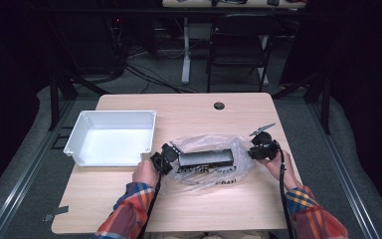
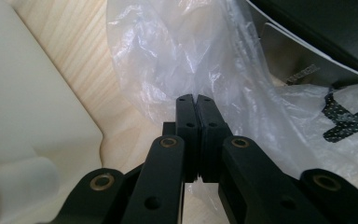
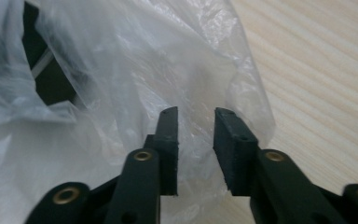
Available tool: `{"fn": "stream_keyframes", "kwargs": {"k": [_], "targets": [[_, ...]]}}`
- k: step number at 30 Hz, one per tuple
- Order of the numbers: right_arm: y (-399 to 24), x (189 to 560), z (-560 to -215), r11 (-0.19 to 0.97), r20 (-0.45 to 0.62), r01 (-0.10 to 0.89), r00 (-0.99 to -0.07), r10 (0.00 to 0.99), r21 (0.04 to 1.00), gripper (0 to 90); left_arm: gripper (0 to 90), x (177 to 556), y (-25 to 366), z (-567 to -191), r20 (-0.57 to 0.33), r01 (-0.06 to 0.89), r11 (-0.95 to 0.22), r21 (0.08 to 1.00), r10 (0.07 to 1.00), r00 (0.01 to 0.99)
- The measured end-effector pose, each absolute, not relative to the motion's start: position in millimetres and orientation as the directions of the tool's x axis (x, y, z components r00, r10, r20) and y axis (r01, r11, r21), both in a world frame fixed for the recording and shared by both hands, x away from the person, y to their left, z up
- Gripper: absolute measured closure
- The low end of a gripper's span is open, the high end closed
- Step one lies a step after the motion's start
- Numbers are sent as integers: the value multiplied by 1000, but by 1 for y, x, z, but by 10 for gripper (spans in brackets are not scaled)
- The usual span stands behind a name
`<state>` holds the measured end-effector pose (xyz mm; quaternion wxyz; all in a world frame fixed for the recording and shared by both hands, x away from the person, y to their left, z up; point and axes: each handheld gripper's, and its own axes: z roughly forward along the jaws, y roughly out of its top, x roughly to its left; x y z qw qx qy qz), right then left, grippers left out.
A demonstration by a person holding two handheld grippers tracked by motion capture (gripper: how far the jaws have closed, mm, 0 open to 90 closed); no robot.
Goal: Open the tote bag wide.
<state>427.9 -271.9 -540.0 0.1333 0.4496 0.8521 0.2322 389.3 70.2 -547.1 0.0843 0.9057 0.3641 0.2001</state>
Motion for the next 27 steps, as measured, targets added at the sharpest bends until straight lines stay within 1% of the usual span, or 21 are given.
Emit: {"fn": "stream_keyframes", "kwargs": {"k": [1, 2, 3, 4, 9, 12, 13, 16, 17, 18, 19, 20, 21, 22, 25, 27], "targets": [[-275, 426, -535, 473, -3, 699, -559, 829, 537, 680, 891, 389, 72, -545, 291, 628, -717, 303, 697, 655], [-279, 423, -527, 456, 13, 692, -557, 830, 560, 627, 878, 390, 74, -544, 279, 634, -707, 314, 707, 650], [-282, 421, -521, 439, 38, 689, -559, 828, 577, 594, 862, 390, 76, -543, 265, 640, -696, 325, 717, 645], [-285, 418, -515, 420, 60, 683, -561, 826, 597, 577, 851, 390, 77, -541, 254, 645, -685, 340, 727, 638], [-289, 401, -487, 396, 91, 638, -591, 801, 660, 468, 803, 389, 84, -530, 224, 653, -653, 383, 752, 621], [-281, 391, -478, 408, 106, 610, -631, 769, 679, 406, 759, 388, 88, -522, 212, 655, -629, 419, 769, 603], [-274, 387, -476, 423, 110, 599, -654, 748, 681, 380, 727, 387, 90, -519, 211, 653, -623, 431, 773, 598], [-257, 383, -478, 464, 98, 587, -683, 724, 664, 371, 658, 385, 94, -511, 186, 657, -588, 471, 794, 578], [-252, 382, -481, 479, 90, 587, -688, 720, 652, 394, 610, 383, 95, -509, 178, 662, -575, 480, 803, 568], [-247, 382, -485, 490, 82, 588, -689, 720, 644, 457, 572, 382, 97, -506, 160, 666, -560, 493, 811, 563], [-243, 383, -488, 503, 71, 595, -687, 723, 627, 517, 554, 380, 98, -502, 153, 664, -552, 505, 814, 560], [-241, 384, -493, 513, 71, 600, -689, 721, 614, 608, 526, 378, 98, -499, 153, 662, -544, 515, 818, 554], [-239, 385, -497, 517, 69, 606, -686, 724, 605, 631, 498, 376, 99, -495, 154, 656, -537, 530, 822, 548], [-238, 386, -502, 523, 67, 612, -685, 725, 594, 692, 482, 374, 99, -492, 147, 654, -531, 539, 824, 548], [-237, 389, -509, 523, 65, 620, -678, 732, 585, 784, 443, 371, 100, -483, 137, 640, -520, 565, 824, 549], [-237, 390, -512, 528, 56, 618, -678, 733, 583, 833, 432, 369, 100, -478, 137, 633, -517, 576, 825, 549]]}}
